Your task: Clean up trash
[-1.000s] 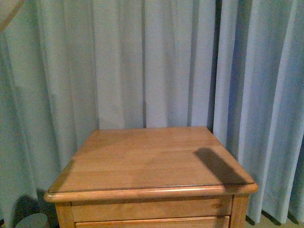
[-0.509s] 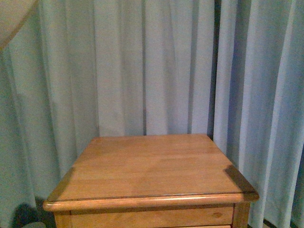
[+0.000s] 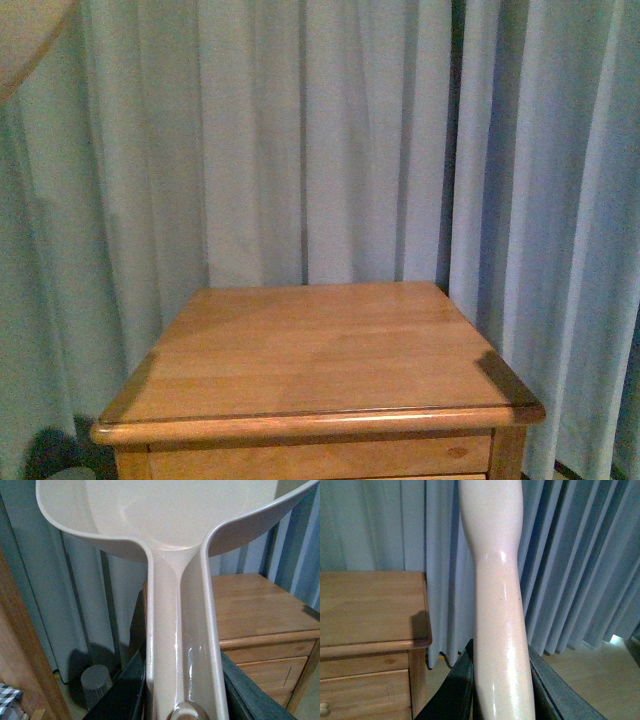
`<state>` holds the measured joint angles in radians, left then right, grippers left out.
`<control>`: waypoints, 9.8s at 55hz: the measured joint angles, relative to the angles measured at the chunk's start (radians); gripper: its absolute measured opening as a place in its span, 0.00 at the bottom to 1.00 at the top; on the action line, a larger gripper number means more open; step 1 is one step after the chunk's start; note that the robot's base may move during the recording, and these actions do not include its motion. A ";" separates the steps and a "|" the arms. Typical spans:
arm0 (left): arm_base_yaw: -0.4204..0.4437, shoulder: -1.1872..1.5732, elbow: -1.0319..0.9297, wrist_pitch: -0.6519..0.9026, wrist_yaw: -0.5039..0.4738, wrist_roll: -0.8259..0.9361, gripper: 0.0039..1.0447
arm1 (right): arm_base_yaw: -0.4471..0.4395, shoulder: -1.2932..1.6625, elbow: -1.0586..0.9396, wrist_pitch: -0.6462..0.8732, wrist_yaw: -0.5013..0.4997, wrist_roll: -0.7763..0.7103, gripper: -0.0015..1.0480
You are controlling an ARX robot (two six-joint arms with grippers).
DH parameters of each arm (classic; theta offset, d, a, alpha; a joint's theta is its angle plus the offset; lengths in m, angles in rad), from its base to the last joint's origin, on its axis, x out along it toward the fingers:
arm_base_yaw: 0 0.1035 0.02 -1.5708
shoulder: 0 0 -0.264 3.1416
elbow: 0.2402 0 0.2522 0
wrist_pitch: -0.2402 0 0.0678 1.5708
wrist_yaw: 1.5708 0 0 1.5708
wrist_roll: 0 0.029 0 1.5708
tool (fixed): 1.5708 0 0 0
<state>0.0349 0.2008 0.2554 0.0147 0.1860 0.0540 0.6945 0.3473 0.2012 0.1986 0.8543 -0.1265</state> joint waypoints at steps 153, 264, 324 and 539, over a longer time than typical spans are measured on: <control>0.106 0.773 0.297 -0.072 0.309 0.678 0.25 | 0.002 0.000 -0.008 0.003 0.005 0.002 0.20; -0.022 1.395 0.636 -0.242 0.289 0.982 0.25 | 0.002 0.000 -0.008 0.003 0.005 0.002 0.20; -0.022 1.403 0.636 -0.257 0.281 0.993 0.25 | -0.335 0.476 0.222 -0.090 -0.434 0.205 0.20; 0.140 0.473 0.161 0.093 -0.041 0.126 0.25 | -0.421 0.163 0.401 -0.408 -0.966 0.453 0.20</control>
<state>0.1745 0.6743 0.4164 0.1078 0.1452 0.1802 0.2733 0.5102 0.6018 -0.2096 -0.1116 0.3264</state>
